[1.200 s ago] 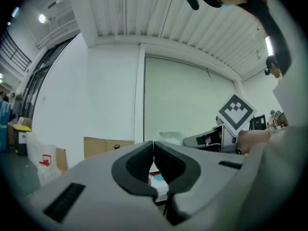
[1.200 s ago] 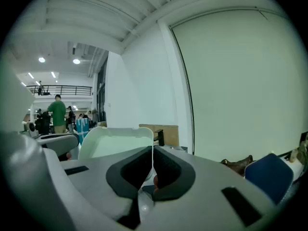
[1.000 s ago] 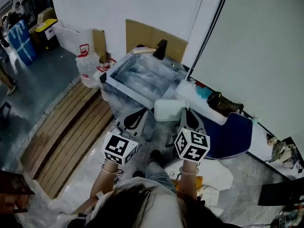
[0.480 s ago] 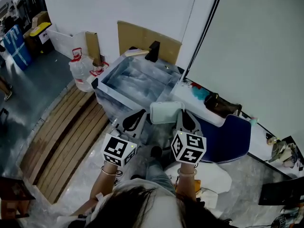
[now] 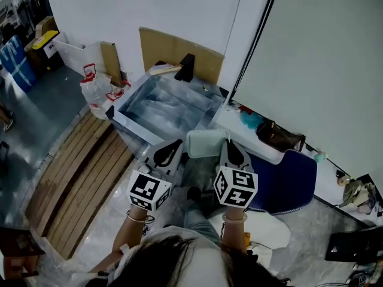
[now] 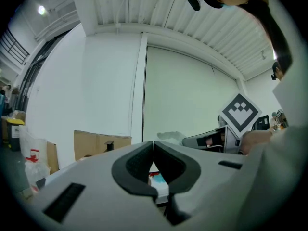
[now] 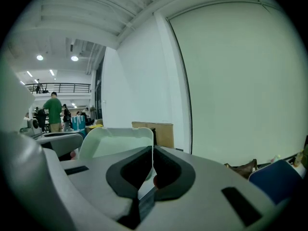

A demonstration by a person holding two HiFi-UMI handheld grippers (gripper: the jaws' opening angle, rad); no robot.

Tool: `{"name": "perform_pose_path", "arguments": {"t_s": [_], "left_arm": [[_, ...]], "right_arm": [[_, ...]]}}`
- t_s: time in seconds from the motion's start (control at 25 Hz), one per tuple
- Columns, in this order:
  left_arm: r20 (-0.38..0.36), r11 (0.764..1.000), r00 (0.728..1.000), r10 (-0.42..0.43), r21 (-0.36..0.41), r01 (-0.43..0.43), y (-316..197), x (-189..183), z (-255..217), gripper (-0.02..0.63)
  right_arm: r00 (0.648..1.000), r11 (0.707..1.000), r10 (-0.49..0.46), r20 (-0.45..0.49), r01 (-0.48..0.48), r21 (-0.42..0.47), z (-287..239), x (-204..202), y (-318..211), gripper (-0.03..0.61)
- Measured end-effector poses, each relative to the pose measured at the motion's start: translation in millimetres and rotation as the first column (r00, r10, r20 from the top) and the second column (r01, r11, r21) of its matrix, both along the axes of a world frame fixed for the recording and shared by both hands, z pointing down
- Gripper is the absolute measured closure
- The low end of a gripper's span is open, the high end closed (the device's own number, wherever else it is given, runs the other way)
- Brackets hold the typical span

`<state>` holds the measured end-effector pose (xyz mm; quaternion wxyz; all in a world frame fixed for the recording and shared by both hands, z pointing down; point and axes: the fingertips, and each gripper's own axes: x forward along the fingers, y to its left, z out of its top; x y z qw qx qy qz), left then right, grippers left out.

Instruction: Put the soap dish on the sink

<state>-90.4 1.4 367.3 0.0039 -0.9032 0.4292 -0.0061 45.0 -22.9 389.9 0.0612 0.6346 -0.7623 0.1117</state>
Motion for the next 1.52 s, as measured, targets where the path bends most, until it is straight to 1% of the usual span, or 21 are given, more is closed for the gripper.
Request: {"name": "perform_pose_path", "arguments": {"t_s": [0.6,0.88,1.52], "left_arm": [[0.018,0.999,1.000,0.010,-0.048,-0.009,-86.2,31.4,18.9,0.604],[0.021,0.997,1.000,0.001,-0.077,0.001,-126.1,49.0,29.0,0.604],[0.041,0.991,0.999,-0.028,-0.129,0.033,-200.3,86.2,50.3,0.604]], "right_arm": [[1.000,0.998,0.005,0.007,-0.005,-0.058,26.3,32.5,-84.7,0.551],[1.000,0.997,0.003,0.004,-0.003,-0.083,37.3,47.6,-120.6,0.551],[1.000,0.992,-0.028,0.002,0.028,-0.126,58.5,83.2,-202.8,0.551]]}}
